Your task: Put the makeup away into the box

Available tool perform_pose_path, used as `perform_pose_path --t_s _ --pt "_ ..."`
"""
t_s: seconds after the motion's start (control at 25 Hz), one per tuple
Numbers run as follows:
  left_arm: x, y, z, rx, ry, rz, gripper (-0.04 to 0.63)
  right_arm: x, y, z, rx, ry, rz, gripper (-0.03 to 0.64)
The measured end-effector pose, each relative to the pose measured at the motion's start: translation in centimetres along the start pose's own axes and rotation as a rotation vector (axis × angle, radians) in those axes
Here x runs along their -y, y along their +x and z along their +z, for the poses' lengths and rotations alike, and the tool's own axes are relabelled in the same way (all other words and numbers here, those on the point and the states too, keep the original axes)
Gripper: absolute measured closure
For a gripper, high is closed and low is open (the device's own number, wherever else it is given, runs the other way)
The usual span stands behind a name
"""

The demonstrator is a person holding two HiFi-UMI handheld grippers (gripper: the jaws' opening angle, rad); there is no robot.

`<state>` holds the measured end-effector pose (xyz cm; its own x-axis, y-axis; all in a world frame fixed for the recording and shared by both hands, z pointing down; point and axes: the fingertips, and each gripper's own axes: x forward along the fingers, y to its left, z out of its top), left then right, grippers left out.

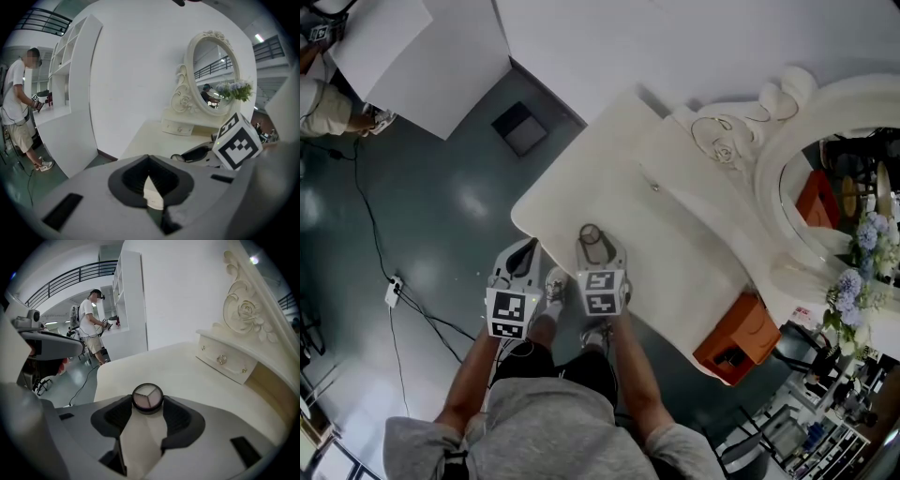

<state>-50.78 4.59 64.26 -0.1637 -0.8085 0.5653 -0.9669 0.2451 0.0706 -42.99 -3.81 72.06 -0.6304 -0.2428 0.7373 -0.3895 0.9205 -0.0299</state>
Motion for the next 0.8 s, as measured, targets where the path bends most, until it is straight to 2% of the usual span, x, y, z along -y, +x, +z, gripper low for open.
perform_pose_path --t_s 0.4,0.8 --pt "0.9 -1.2 1.5 0.035 0.019 -0.001 0.595 0.4 -2.4 1.4 0.056 0.029 -0.002 0.402" --pt "6.2 -3.1 6.5 0.125 0.088 -0.064 0.595 3.2 -10.3 3.1 0.158 0.055 -0.081 0.402"
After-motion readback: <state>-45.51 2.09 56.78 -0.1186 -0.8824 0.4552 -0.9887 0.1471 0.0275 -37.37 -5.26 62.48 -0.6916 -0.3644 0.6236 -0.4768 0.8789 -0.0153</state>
